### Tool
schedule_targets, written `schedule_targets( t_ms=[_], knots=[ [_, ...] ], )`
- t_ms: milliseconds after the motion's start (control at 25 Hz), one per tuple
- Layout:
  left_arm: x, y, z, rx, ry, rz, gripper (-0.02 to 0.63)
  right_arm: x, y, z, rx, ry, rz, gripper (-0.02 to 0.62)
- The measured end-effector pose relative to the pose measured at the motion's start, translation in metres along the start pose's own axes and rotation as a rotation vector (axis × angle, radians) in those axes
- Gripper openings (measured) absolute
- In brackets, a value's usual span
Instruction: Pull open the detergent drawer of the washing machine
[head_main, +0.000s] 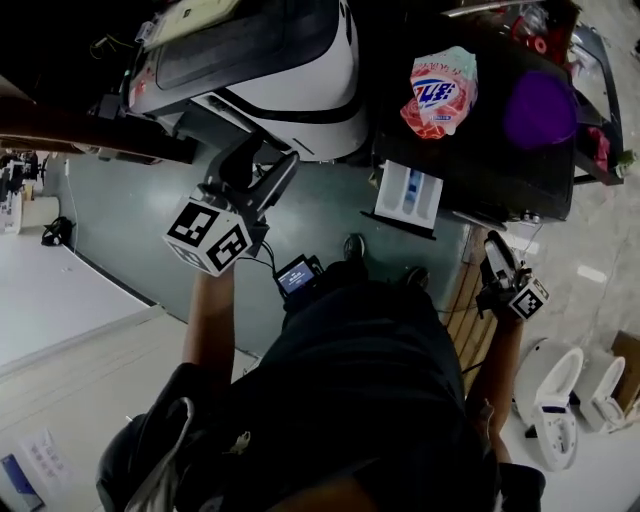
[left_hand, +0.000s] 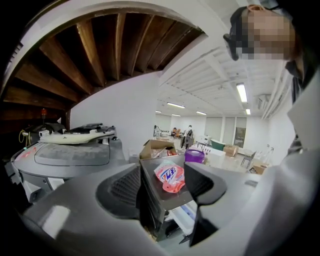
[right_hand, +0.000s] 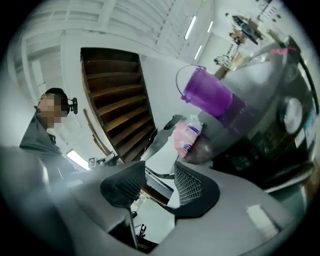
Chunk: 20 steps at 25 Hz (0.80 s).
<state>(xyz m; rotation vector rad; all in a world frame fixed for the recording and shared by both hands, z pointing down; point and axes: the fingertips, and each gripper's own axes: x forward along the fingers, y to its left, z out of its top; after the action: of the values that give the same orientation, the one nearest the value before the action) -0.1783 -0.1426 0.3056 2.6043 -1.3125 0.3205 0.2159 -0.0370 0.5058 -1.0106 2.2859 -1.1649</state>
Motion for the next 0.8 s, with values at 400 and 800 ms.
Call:
schedule_targets(
  t_ms=[400, 800],
  knots=[
    [0.002, -0.045, 0.021, 0.017, -0.073, 0.035, 0.311, -0.015, 0.104, 0.147, -0.532, 0.003, -0.139, 0.179],
    [0.006, -0.087, 0.026, -0.017, -0.141, 0.073, 0.311, -0.044, 0.189, 0.224, -0.969, -0.002, -0.318, 0.107]
  ],
)
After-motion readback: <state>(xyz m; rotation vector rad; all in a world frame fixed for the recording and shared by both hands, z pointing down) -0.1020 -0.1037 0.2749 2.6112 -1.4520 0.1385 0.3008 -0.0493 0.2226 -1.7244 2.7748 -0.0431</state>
